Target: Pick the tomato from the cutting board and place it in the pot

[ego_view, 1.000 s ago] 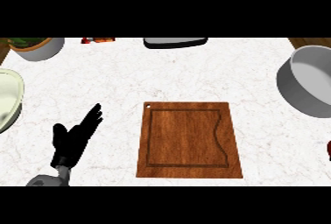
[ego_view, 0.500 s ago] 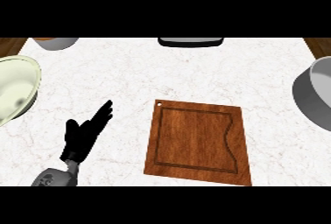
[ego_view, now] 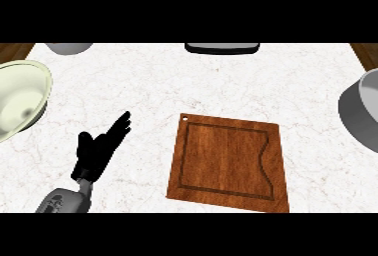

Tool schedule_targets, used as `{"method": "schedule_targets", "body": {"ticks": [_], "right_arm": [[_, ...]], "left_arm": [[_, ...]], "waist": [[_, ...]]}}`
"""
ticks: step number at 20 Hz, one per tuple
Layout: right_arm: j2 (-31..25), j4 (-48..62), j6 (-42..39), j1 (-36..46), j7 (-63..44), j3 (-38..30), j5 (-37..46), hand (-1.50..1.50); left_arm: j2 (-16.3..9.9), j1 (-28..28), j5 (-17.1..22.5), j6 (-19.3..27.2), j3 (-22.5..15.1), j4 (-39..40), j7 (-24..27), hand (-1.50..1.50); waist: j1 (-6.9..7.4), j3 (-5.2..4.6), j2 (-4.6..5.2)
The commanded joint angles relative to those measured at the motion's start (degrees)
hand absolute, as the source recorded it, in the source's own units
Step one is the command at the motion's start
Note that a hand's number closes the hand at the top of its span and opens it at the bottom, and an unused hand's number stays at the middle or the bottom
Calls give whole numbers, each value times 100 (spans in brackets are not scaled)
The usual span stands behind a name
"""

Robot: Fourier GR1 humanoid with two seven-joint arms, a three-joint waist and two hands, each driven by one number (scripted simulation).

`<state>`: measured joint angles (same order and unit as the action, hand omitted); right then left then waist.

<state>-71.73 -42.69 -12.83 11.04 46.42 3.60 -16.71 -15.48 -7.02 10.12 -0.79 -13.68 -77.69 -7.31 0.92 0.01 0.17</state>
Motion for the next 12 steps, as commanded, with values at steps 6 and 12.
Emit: {"method": "schedule_targets", "body": {"ticks": [6,12], "right_arm": [[520,-484,624,1164,-1104,716,1490,150],[830,-752,2033,1453,-2244,1594,3077,150]], "left_arm": [[52,23,8,-120,133,-116,-181,0],[-3,44,-90,-224,79,10,-56,0]], "waist": [[42,-1,4],[148,-6,18]]}}
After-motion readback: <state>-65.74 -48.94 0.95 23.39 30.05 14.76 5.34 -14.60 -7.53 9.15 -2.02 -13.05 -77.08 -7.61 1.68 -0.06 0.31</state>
